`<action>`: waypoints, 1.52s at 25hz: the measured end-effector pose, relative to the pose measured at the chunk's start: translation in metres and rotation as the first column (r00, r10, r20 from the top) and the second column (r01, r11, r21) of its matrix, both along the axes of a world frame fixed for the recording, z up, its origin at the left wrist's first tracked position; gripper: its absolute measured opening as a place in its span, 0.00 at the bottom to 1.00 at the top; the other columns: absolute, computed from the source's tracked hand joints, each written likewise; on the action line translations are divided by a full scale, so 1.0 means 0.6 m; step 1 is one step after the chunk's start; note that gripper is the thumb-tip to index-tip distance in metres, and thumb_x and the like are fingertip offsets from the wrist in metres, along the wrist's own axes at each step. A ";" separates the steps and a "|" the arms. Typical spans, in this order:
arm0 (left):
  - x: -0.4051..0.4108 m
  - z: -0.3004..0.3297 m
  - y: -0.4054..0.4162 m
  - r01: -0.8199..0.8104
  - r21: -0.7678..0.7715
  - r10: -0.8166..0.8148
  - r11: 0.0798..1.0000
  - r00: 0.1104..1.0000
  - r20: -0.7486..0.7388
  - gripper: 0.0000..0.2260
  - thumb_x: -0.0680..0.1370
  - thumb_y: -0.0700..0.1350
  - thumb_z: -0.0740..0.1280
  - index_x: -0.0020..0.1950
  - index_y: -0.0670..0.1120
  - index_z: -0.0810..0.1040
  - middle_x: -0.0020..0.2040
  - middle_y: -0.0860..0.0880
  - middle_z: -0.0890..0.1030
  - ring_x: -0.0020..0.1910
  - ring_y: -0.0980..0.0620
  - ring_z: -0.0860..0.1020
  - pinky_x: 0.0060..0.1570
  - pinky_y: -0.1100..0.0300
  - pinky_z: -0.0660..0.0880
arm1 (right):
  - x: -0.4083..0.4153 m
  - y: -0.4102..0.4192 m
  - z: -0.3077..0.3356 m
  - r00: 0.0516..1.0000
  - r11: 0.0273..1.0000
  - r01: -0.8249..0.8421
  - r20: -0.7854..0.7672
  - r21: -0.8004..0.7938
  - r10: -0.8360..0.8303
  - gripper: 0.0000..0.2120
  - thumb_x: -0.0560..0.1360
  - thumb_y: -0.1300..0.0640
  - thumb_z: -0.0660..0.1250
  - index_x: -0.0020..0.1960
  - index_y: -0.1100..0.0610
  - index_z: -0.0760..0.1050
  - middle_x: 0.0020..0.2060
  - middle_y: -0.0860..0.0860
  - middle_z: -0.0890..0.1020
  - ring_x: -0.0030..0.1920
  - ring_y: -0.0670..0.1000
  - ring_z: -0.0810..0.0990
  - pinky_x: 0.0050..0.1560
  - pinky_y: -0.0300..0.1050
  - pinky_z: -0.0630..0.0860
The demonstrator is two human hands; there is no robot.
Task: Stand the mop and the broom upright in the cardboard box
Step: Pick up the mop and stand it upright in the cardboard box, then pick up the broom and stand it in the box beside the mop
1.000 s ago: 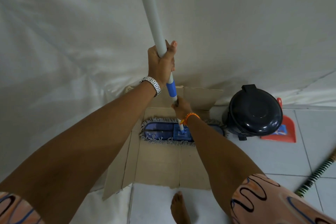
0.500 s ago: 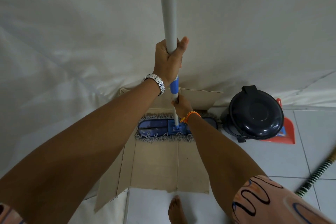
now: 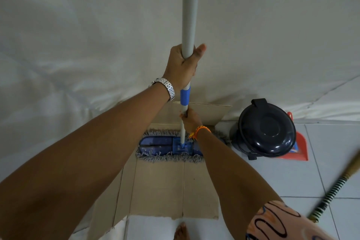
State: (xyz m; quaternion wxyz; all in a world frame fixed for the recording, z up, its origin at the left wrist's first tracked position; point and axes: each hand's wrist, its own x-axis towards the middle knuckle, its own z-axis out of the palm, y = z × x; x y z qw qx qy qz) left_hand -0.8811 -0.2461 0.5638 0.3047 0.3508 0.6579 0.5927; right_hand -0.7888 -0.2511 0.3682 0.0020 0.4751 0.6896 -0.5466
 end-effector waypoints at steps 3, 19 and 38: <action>-0.008 0.001 0.008 -0.006 -0.063 -0.002 0.998 0.993 -0.122 0.19 0.80 0.57 0.68 0.40 0.44 0.71 0.29 0.49 0.74 0.27 0.55 0.74 0.35 0.63 0.75 | -0.009 0.008 0.003 0.999 1.000 0.010 0.040 0.019 -0.011 0.17 0.79 0.61 0.60 0.67 0.61 0.67 0.51 0.59 0.79 0.47 0.55 0.75 0.52 0.54 0.76; 0.136 -0.081 -0.155 -0.378 -0.502 0.465 0.778 0.884 0.056 0.10 0.78 0.50 0.72 0.50 0.47 0.73 0.41 0.55 0.75 0.39 0.56 0.75 0.47 0.58 0.77 | 0.257 -0.002 0.152 0.971 0.972 0.234 0.049 0.027 -0.235 0.18 0.77 0.61 0.62 0.65 0.62 0.64 0.49 0.57 0.73 0.50 0.55 0.72 0.49 0.49 0.70; 0.963 -0.105 -0.128 0.080 -0.745 0.141 0.662 0.963 0.228 0.09 0.81 0.42 0.66 0.42 0.49 0.72 0.36 0.49 0.75 0.29 0.53 0.70 0.22 0.70 0.66 | 1.368 0.028 0.267 0.761 0.806 0.590 0.307 0.039 -0.572 0.18 0.75 0.52 0.63 0.64 0.51 0.67 0.48 0.54 0.76 0.42 0.57 0.77 0.26 0.41 0.75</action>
